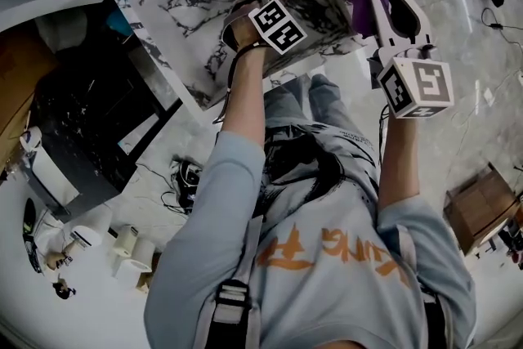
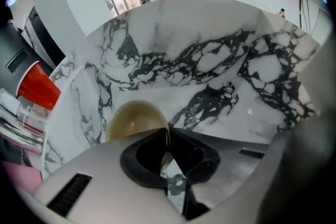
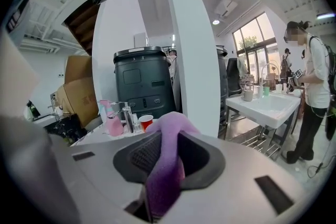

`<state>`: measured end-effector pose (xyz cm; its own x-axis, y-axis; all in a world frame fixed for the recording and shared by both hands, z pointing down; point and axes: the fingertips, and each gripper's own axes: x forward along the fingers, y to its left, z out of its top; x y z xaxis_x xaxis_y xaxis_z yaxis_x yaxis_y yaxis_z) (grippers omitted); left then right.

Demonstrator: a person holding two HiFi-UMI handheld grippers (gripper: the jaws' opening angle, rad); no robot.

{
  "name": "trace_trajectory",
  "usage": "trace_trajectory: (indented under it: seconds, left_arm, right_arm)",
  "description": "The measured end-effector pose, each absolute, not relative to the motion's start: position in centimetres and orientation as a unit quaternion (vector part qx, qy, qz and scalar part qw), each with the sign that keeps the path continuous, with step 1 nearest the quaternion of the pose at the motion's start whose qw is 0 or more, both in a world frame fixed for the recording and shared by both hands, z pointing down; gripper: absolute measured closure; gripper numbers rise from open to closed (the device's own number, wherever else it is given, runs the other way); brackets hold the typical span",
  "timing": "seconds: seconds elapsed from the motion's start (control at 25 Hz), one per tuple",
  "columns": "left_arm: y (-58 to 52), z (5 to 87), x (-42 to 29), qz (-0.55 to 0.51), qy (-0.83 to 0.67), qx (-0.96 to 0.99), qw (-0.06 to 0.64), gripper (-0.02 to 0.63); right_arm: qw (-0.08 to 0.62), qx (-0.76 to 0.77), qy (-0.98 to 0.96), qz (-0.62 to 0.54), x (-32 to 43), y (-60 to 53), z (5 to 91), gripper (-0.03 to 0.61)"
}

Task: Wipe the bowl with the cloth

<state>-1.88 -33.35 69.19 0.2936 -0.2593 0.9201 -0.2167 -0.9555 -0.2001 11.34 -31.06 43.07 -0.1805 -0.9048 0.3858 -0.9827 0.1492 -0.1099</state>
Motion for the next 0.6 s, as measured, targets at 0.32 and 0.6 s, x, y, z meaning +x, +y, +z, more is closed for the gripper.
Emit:
trace_trajectory:
  seconds: [0.32, 0.6]
  left_arm:
    - [-34.1, 64.4, -1.9, -0.521, 0.202, -0.829, -0.029, 0.580]
    - [-34.6, 56.8, -2.0, -0.406, 0.291, -0.861, -0.095, 0.580]
  right_arm:
    - [0.108, 0.615, -0.766, 0.151, 10.3, -30.8, 41.1, 0.474]
    - [0.092, 0.606, -0.778, 0.136, 10.6, -30.6, 39.1, 0.474]
